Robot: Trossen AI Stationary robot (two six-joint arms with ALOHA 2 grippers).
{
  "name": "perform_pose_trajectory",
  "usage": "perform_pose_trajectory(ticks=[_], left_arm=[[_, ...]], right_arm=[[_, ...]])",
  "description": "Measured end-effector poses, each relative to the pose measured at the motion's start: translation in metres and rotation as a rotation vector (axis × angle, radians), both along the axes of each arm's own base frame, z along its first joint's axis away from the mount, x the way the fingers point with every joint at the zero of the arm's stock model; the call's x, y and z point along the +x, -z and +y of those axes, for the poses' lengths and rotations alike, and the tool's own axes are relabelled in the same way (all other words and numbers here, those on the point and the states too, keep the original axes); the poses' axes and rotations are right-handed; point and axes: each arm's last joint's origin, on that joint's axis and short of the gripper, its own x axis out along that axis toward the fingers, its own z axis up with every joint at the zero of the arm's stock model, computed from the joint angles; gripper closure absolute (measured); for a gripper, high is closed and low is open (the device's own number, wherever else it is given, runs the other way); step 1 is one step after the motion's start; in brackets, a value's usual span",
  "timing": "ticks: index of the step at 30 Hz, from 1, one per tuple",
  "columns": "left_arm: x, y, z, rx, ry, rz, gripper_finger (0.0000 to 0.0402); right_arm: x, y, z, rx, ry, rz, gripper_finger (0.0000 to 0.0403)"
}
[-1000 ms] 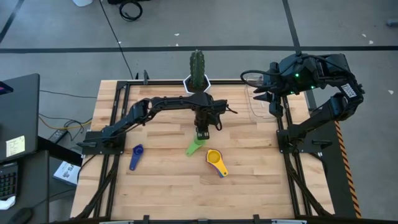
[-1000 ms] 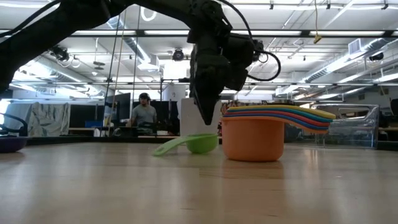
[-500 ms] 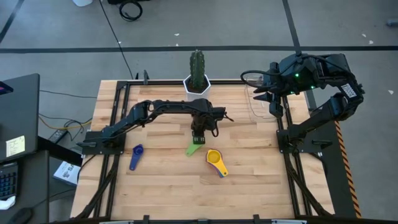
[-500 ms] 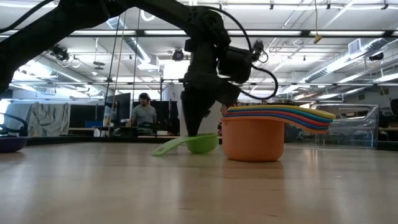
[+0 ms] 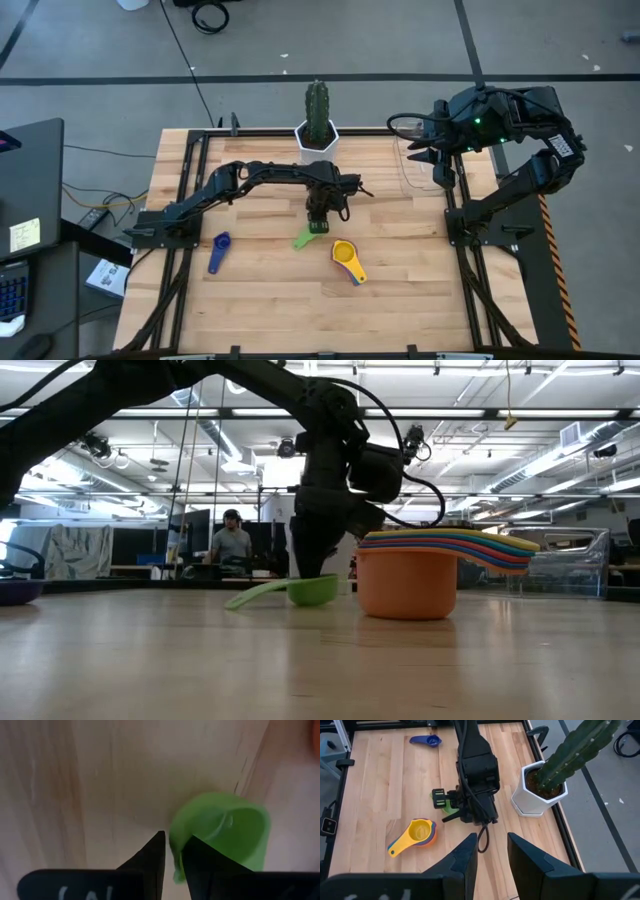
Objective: Nest measuring cups in basket
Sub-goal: Stack the green measuring cup on top of the yellow measuring cups
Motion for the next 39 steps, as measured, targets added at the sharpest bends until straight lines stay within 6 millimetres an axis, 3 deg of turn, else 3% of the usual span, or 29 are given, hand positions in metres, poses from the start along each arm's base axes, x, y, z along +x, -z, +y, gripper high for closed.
perform_pose_trajectory(ticks=[4,9,16,21,26,31,39], left_arm=[[0.002,0.000,0.001,0.015,-0.022,-0.012,0.0343],[0.002,0.000,0.003,0.081,-0.109,0.011,0.0386],[0.000,-0.002,-0.001,0.067,-0.199,0.052,0.0389],[-0.002,-0.021,-0.002,0.057,-0.277,0.116,0.0389],[0.003,-0.057,-0.006,0.025,-0.394,0.092,0.0389],[0.009,-0.094,-0.025,-0.001,-0.594,0.040,0.0389],[0.012,-0.110,-0.092,-0.032,-0.934,0.040,0.0389]], right_arm=[[0.000,0.000,0.000,0.000,0.000,0.000,0.0292],[0.000,0.000,0.000,-0.001,0.000,0.000,0.0292],[0.000,0.000,0.000,-0.020,-0.017,0.003,0.0292],[0.000,0.000,0.000,-0.043,-0.041,0.009,0.0292],[0.000,0.000,-0.002,-0.123,-0.036,0.021,0.0292],[-0.001,-0.001,-0.006,-0.247,0.047,0.041,0.0292],[-0.004,-0.003,-0.012,-0.420,0.220,0.067,0.0292]])
